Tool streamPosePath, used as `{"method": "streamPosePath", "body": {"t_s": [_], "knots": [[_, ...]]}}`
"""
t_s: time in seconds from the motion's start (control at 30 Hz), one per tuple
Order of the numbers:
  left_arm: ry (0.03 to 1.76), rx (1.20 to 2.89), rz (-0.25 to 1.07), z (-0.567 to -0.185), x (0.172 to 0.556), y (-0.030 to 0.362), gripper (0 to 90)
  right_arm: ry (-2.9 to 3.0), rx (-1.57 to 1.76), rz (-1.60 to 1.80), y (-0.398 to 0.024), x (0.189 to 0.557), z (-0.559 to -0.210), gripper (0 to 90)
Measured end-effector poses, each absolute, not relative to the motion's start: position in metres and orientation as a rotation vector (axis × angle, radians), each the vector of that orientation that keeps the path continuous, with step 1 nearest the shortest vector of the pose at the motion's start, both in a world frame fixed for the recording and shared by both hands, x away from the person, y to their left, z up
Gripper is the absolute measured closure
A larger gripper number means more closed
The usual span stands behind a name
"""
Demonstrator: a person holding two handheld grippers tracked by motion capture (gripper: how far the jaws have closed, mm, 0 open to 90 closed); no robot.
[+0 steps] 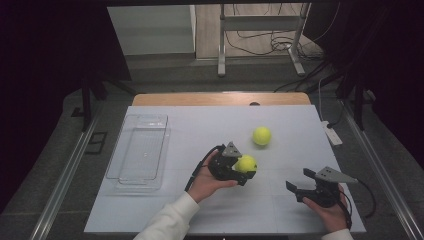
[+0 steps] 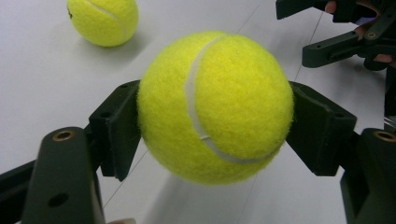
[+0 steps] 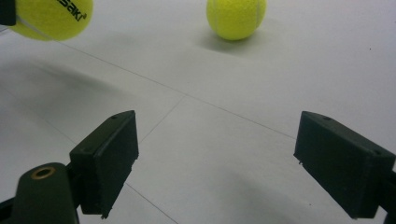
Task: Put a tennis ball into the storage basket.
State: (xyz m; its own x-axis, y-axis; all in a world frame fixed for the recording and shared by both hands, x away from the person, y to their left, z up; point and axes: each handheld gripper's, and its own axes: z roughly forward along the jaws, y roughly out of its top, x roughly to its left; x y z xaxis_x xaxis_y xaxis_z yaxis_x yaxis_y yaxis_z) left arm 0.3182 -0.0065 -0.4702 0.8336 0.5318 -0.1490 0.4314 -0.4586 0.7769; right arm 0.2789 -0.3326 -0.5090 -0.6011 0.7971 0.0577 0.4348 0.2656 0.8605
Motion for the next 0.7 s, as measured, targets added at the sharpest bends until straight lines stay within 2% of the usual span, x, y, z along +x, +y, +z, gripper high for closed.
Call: {"method": "streamPosePath", "body": {"t_s": [0.7], "knots": [[0.739,2.067,0.186,-0.462,0.311,0.026,26.3,2.15,1.12,1.27,-0.332,0.279,-0.509,14.2]]}}
